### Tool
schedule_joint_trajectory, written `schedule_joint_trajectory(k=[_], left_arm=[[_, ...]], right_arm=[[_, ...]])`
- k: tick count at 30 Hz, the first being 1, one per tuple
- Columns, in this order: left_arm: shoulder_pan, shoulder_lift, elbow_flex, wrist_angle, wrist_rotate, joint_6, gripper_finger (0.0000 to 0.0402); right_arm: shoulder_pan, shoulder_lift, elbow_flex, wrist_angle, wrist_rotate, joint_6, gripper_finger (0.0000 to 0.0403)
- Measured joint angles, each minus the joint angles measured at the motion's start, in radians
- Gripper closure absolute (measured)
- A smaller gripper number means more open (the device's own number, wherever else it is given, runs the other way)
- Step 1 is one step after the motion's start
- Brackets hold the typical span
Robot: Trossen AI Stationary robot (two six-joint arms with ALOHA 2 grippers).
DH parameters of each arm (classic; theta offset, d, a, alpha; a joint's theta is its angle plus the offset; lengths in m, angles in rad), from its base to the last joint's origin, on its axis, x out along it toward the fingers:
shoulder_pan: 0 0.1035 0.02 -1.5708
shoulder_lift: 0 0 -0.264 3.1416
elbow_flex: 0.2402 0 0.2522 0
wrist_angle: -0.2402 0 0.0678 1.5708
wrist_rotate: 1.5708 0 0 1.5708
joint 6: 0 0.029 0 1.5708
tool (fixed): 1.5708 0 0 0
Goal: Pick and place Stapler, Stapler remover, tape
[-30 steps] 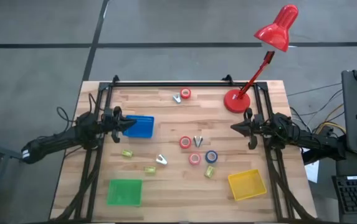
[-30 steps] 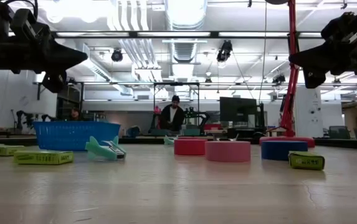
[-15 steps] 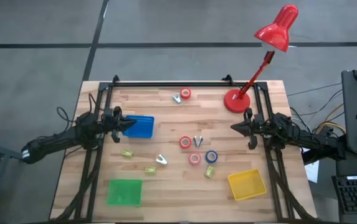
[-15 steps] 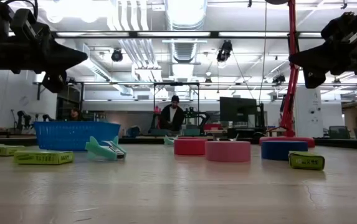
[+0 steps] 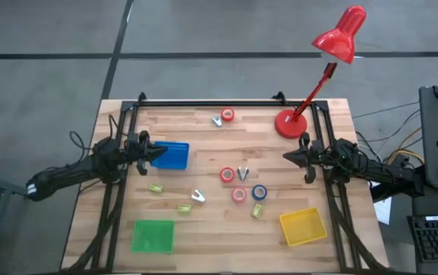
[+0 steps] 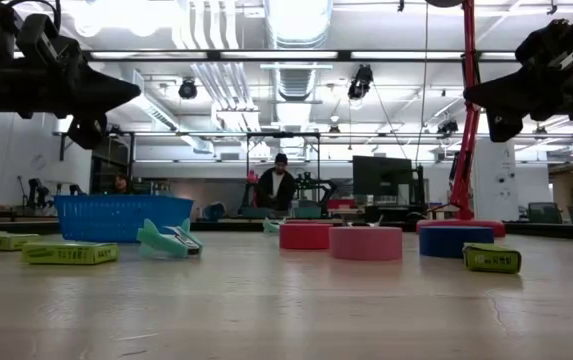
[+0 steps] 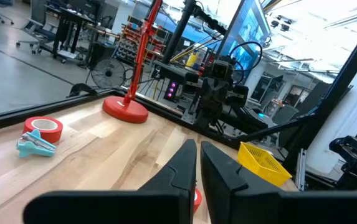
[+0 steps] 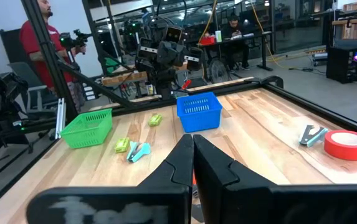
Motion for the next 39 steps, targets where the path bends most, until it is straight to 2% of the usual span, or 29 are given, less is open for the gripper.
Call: schedule_joint_trajectory(k=[16,27,31,39], left_arm=[[0.000,0.000,0.000,0.000,0.000,0.000,0.0376],[0.000,0.000,0.000,0.000,0.000,0.000,0.0376],[0.000,0.000,0.000,0.000,0.000,0.000,0.0376],[0.000,0.000,0.000,0.000,0.000,0.000,0.0376]], right_arm=[[0.000,0.000,0.000,0.000,0.000,0.009,0.0394],[0.000,0.001,0.000,0.100,0.019,0.353,0.0394],[0.000,0.005,0.000,0.104,0.073,0.442,0.0394],[0.048,0.153,0.000,0.149,0.113,0.470,0.0387]])
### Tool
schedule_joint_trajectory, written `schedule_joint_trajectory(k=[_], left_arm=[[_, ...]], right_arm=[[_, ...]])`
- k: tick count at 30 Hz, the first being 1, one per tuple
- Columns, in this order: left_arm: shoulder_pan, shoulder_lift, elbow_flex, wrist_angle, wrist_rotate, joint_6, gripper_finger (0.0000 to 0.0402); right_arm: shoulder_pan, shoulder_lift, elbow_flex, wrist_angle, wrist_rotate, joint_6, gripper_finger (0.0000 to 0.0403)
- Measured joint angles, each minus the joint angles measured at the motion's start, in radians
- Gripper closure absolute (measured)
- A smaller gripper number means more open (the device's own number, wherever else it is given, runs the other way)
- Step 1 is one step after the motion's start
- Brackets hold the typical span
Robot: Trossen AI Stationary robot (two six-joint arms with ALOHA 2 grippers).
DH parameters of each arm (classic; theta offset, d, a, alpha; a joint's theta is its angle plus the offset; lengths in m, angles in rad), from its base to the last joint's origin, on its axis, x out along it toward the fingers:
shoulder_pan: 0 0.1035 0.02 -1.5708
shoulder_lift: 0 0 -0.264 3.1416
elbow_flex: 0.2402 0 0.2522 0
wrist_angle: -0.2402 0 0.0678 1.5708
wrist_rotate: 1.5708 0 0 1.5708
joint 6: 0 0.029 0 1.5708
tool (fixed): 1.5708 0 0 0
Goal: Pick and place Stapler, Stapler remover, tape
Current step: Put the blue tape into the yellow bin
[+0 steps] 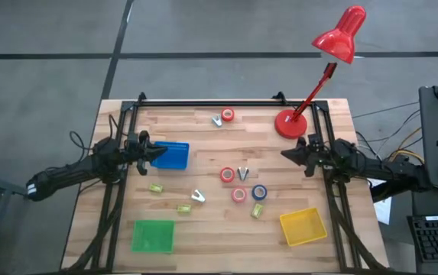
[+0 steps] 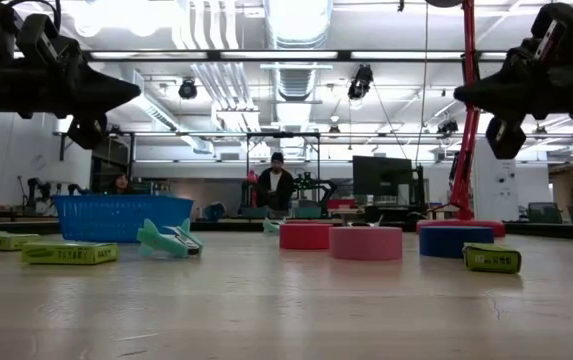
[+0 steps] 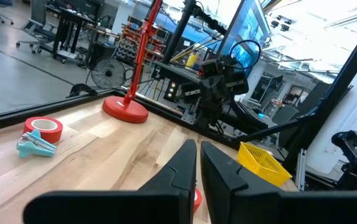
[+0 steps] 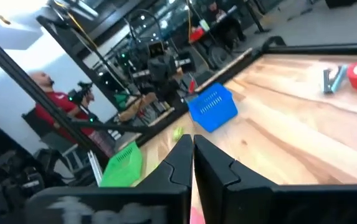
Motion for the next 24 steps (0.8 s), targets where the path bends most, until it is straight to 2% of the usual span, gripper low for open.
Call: schedule_joint_trajectory(k=[9,17,24], left_arm=[[0.000,0.000,0.000,0.000,0.000,0.000,0.0376],[0.000,0.000,0.000,0.000,0.000,0.000,0.0376],[0.000,0.000,0.000,0.000,0.000,0.000,0.0376]], right_arm=[[0.041,0.279,0.008,0.086,0.130,0.055,0.0305],[0.064,0.516,0.134,0.069,0.170,0.033,0.0215],[0.111,0.740,0.304,-0.100,0.168,0.002,0.0200]])
